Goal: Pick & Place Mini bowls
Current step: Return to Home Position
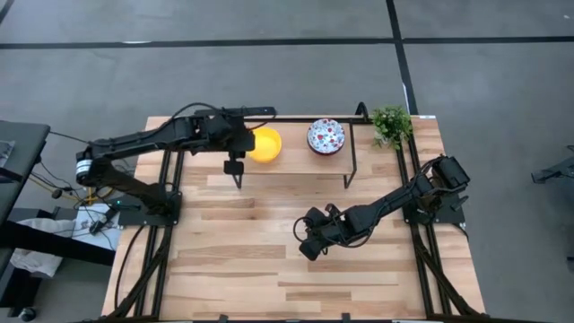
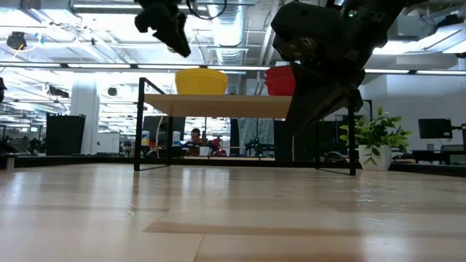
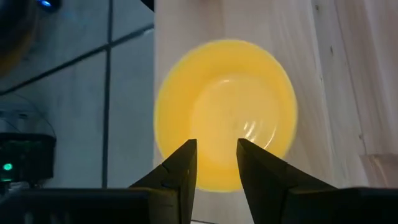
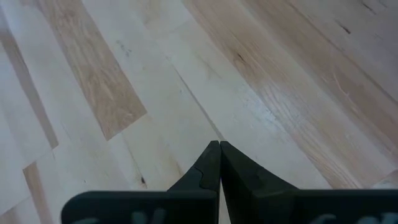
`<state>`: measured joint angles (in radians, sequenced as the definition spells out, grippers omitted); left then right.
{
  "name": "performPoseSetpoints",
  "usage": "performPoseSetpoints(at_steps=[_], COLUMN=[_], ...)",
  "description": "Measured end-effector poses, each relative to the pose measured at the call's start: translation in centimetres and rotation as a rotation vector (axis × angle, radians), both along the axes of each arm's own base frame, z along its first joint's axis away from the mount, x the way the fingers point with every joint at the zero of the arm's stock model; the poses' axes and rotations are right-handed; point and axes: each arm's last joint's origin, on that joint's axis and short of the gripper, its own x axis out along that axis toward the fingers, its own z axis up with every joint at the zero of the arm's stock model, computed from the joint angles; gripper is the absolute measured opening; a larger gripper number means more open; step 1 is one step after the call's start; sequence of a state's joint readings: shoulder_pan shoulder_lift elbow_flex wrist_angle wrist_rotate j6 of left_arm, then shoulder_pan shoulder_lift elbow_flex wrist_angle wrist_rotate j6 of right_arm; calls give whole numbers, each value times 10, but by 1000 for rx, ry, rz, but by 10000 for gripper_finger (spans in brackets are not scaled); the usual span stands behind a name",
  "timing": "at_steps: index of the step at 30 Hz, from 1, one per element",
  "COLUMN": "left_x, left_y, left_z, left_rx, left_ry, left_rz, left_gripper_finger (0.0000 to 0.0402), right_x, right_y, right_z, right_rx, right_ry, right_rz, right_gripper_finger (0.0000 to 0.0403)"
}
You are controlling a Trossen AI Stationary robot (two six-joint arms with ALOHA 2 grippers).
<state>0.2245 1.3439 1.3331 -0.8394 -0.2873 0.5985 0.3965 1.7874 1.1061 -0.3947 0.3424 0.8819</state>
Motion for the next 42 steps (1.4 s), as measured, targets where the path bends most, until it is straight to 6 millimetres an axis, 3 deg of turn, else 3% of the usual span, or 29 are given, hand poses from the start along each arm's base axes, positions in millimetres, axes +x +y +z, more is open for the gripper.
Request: performPoseSetpoints(at_steps=[6, 10, 14, 18, 25, 31, 38, 42], left_x=[-19, -41, -64, -88, -127, -148, -151, -148], left_y=[-6, -14, -28, -49, -73, -80, -85, -88], left_z=[22, 37, 36, 24, 1, -18, -55, -75], left_rx=[-76, -263, -496, -627, -767, -762, -751, -778], left_ry=[-167, -330, -431, -493, -682, -855, -915, -934], left_rz=[56, 132, 160, 151, 118, 105, 86, 72], left_gripper_finger=[114, 114, 114, 114, 107, 102, 101, 102], right_x=[2, 2, -5, -24, -76, -121, -146, -165], right_y=[1, 7, 11, 11, 9, 1, 4, -6], right_z=[1, 9, 30, 61, 121, 161, 174, 188], right_rx=[-25, -55, -122, -222, -344, -208, -117, -109], right_ry=[-31, -98, -169, -236, -357, -464, -455, -513], right_rz=[-7, 38, 68, 52, 61, 69, 283, 270], right_gripper_finger=[0, 0, 0, 0, 0, 0, 0, 0])
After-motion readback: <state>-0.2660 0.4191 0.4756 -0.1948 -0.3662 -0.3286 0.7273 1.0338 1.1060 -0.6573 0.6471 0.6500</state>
